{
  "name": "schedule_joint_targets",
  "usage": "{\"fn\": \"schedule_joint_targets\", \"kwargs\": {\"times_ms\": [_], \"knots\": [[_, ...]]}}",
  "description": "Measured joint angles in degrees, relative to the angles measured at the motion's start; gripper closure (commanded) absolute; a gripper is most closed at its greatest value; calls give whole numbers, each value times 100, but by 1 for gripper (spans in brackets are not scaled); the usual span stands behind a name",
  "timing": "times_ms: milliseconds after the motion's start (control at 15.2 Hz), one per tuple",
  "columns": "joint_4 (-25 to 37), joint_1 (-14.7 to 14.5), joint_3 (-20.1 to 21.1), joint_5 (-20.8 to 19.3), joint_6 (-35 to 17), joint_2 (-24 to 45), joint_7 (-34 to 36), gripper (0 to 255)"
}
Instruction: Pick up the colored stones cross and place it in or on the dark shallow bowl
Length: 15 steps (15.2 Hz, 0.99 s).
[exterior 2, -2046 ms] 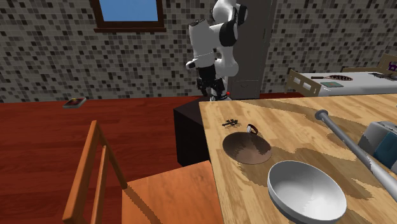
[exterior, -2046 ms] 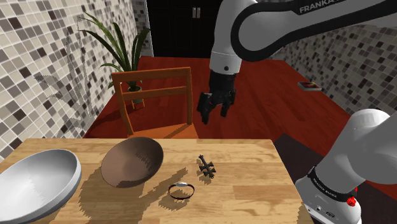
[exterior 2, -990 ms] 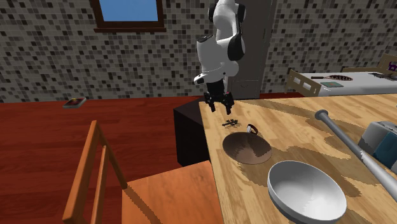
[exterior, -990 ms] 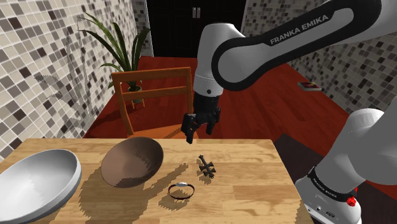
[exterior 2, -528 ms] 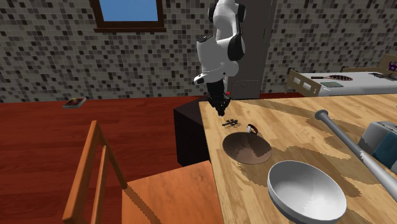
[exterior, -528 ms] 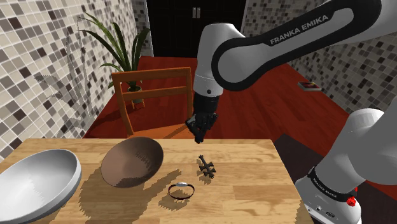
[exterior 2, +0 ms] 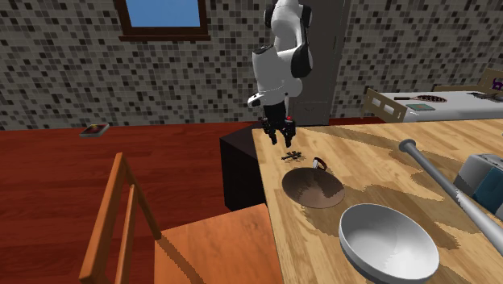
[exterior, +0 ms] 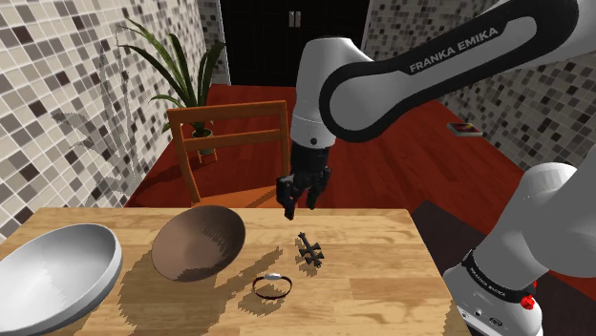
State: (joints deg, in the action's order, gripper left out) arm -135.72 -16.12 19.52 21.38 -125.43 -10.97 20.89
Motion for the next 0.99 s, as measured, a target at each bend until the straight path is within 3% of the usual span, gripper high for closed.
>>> {"fn": "schedule_joint_targets", "kwargs": {"times_ms": [264, 396, 990], "knots": [[-307, -25, 688, -725, -117, -86, 2132, 0], [-316, -18, 904, -963, -144, 1, 2828, 0], [-581, 0, 1060, -1173, -754, 395, 3180, 0]]}}
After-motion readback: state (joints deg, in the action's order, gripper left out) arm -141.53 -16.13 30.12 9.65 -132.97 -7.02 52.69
